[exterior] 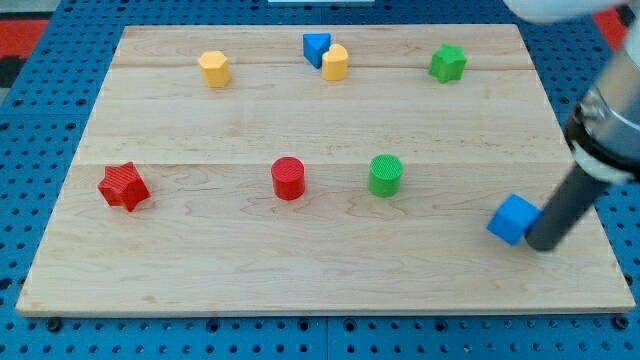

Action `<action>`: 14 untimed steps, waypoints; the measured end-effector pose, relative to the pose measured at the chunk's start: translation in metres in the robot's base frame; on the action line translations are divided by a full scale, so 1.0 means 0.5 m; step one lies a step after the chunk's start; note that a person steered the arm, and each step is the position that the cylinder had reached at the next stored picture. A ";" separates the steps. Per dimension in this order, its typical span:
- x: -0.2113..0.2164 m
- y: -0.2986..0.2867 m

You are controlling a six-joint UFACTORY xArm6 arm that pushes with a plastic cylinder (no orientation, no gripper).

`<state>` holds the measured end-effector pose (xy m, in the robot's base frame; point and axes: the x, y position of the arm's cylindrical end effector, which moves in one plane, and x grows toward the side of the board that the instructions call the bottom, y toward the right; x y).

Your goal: Move the blue cube parallel to the top left of the green star

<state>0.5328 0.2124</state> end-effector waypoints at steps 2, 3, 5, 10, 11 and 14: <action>-0.139 -0.174; -0.211 -0.174; -0.388 -0.218; -0.513 -0.208; -0.517 -0.208; -0.518 -0.214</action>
<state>0.2738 0.1054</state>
